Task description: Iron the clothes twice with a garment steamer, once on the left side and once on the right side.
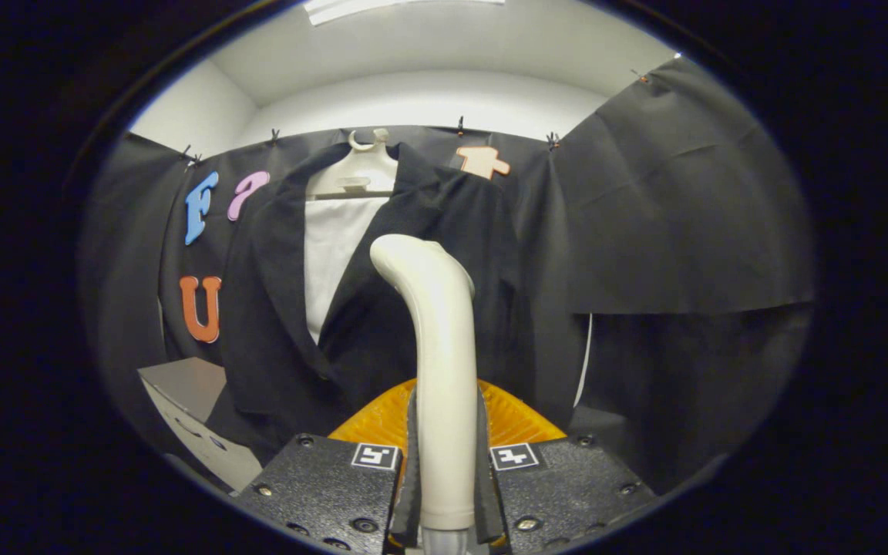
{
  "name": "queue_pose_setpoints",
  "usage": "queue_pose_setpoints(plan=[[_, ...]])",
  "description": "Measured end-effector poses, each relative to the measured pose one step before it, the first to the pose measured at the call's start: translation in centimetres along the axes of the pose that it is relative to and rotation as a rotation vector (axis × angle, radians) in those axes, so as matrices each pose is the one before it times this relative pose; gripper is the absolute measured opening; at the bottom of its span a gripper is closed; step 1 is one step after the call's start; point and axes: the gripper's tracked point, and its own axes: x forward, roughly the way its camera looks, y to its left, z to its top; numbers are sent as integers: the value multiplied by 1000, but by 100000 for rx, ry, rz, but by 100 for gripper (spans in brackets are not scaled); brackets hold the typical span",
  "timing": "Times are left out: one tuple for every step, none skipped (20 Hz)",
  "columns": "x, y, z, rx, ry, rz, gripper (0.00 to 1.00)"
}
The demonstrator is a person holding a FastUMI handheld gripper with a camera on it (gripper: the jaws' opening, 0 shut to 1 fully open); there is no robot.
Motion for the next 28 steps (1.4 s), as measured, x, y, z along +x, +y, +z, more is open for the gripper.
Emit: queue_pose_setpoints(plan=[[-198,-74,-727,288,1652,-828,30],[-145,-151,-808,-63,1756,-874,30],[-135,-214,-773,-163,1461,-1047,30],[-172,-137,-893,308,1568,-1120,30],[-111,-52,-1057,87,1890,-942,30],[-113,69,-1305,-805,2257,-859,30],[-197,30,-1021,-1063,1813,-795,30],[-153,-11,-667,-812,1177,-641,30],[-220,-1,-386,-173,1106,-355,30],[-98,-10,-530,127,1251,-188,30],[19,131,-735,118,1200,-439,30],[-154,-61,-694,-316,1017,-303,30],[-220,80,-482,-562,891,-134,30],[-175,141,-726,-601,1068,-4,30],[-241,267,-666,-597,1014,164,30],[-139,274,-613,-406,1206,15,30],[-86,102,-629,-246,1205,79,30],[-131,115,-629,-184,1254,-67,30],[-7,136,-671,-202,1169,-113,30],[-98,35,-521,-177,983,4,30],[-54,184,-470,-172,788,36,30],[-95,192,-414,-407,406,-46,30],[-92,230,-399,-489,373,-283,30],[-63,95,-327,-804,222,-185,30],[-9,90,-408,-864,517,-427,30],[7,113,-504,-943,1193,5,30],[-137,213,-523,-445,1084,481,30],[-124,257,-707,-306,1350,706,30]])
